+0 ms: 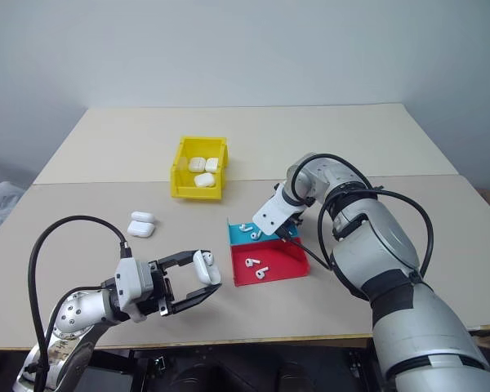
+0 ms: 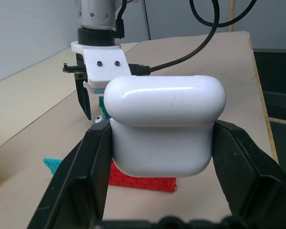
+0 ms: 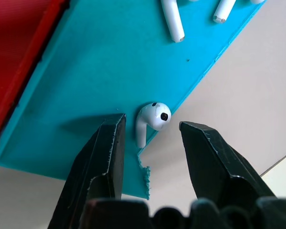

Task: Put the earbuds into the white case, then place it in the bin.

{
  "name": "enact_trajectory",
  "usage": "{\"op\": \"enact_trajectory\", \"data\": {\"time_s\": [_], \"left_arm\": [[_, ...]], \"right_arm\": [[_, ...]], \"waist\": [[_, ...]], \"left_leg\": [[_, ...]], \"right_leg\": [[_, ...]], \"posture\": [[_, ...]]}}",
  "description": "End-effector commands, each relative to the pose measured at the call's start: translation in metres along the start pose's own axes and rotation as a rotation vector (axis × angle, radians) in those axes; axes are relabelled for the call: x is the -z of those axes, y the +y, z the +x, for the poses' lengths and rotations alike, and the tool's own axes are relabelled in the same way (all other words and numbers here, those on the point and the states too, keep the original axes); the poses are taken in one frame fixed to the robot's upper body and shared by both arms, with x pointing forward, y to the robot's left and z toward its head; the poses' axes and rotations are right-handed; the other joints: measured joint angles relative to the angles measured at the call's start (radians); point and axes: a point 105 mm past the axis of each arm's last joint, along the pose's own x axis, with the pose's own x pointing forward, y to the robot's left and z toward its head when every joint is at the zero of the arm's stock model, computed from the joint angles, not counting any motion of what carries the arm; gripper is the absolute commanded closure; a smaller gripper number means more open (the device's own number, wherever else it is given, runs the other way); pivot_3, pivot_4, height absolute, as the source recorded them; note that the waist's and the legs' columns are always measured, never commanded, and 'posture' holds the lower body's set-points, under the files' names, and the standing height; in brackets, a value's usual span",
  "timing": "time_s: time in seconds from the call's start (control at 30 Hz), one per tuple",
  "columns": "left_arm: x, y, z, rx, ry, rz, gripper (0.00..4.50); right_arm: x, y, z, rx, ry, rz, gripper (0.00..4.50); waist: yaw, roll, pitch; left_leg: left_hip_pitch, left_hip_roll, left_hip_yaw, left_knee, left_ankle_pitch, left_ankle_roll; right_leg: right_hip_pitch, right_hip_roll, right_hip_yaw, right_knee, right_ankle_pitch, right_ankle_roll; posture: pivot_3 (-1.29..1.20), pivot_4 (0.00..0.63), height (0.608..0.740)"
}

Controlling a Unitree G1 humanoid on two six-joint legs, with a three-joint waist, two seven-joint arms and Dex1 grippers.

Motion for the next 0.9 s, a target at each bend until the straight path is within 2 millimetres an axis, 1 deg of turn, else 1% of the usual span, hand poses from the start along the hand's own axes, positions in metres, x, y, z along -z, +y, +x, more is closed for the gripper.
{"op": "enact_trajectory", "data": {"time_s": [0.03,0.37,0.47,0.53,0.9], "left_arm": [[-0.0091,-0.0004,0.0013,-0.005,-0.037,0.025,1.71],[-0.0082,0.0026,-0.0001,-0.015,-0.031,0.026,1.71],[-0.0075,0.0030,-0.0003,-0.015,-0.028,0.025,1.71],[-0.0073,0.0031,-0.0001,-0.015,-0.027,0.025,1.71],[-0.0046,0.0018,0.0009,-0.008,-0.026,0.023,1.71]], "right_arm": [[-0.0002,-0.0053,-0.0053,0.008,0.008,-0.022,2.23],[-0.0013,-0.0058,-0.0070,0.007,0.000,-0.039,2.23],[-0.0015,-0.0025,-0.0075,-0.019,-0.003,-0.053,2.23],[-0.0016,-0.0024,-0.0070,-0.013,-0.004,-0.054,2.59],[-0.0016,-0.0017,-0.0049,-0.013,0.000,-0.055,2.59]], "waist": [[-0.001,0.000,0.000],[-0.003,0.000,0.000],[-0.004,0.000,0.000],[-0.004,0.000,0.000],[-0.006,0.000,0.000]], "left_leg": [[0.000,0.000,0.000,0.000,0.000,0.000],[0.000,0.000,0.000,0.000,0.000,0.000],[0.000,0.000,0.000,0.000,0.000,0.000],[0.000,0.000,0.000,0.000,0.000,0.000],[0.000,0.000,0.000,0.000,0.002,-0.003]], "right_leg": [[0.000,0.000,0.000,0.000,0.000,0.000],[0.000,0.000,0.000,0.000,0.000,0.000],[0.000,0.000,0.000,0.000,0.000,0.000],[0.000,0.000,0.000,0.000,0.000,0.000],[0.000,0.000,0.000,0.000,0.000,0.000]], "posture": [[0.00,0.150,0.740],[0.00,0.150,0.740],[0.00,0.150,0.740],[0.00,0.150,0.740],[0.00,0.150,0.740]]}}
